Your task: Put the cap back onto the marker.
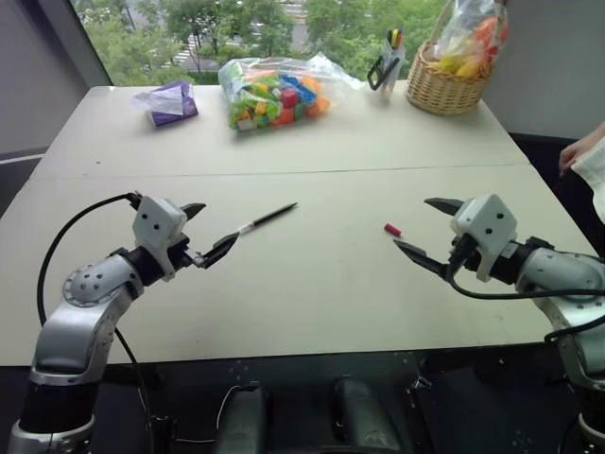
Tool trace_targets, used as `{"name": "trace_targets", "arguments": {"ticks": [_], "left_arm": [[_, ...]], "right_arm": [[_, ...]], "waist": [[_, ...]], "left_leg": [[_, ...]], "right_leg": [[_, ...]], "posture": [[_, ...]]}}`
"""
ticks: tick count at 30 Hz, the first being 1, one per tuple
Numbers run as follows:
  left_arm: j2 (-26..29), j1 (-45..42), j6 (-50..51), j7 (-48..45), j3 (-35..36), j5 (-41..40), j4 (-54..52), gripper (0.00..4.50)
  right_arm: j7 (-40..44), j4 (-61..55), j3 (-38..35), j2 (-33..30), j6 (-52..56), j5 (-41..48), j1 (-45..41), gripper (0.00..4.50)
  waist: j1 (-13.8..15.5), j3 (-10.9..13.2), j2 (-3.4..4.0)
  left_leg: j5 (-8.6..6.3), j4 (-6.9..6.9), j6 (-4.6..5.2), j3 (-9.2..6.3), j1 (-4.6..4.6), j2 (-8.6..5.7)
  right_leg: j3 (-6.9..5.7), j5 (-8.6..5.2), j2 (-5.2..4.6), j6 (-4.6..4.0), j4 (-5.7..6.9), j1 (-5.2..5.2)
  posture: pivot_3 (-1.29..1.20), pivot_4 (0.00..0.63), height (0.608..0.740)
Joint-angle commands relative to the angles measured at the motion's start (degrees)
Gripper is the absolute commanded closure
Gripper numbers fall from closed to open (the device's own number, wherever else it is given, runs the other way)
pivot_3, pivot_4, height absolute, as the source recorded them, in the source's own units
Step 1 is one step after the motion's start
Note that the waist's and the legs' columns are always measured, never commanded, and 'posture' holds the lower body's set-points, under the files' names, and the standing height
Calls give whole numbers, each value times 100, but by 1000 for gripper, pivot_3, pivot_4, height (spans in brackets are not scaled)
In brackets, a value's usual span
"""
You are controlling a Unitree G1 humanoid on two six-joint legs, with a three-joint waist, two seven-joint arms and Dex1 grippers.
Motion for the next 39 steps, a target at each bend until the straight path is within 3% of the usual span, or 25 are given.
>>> {"name": "trace_targets", "arguments": {"ticks": [1,7,23,32,39], "left_arm": [[65,-75,-27,-56,45,-13,-59,42],[35,-525,-113,-392,-271,73,600,42],[-584,-3043,-2003,-1771,-1405,1167,5059,42],[-1017,-4074,-3016,-2006,-1594,1745,7141,42],[-1239,-4590,-3459,-1930,-1618,2132,8063,42]], "right_arm": [[-83,-136,-99,-29,-60,-13,-69,0],[-243,-188,50,53,-24,-72,-141,0],[-864,-698,110,350,148,-229,153,0],[-1112,-972,141,473,295,-304,298,0],[-1140,-982,87,437,302,-330,305,0]], "waist": [[0,0,0],[17,0,0],[6,1,-1],[10,1,-2],[7,2,-3]], "left_leg": [[0,0,0,0,0,0],[0,0,0,0,0,0],[0,1,0,-1,-7,-2],[0,2,1,-3,-16,-3],[0,2,1,-4,-20,-3]], "right_leg": [[0,0,0,0,0,0],[0,0,0,-1,0,0],[-1,12,4,21,0,-5],[-2,15,4,26,-2,-8],[-2,15,5,28,-1,-13]], "posture": [[0,150,740],[0,150,740],[0,150,740],[0,150,740],[0,150,740]]}}
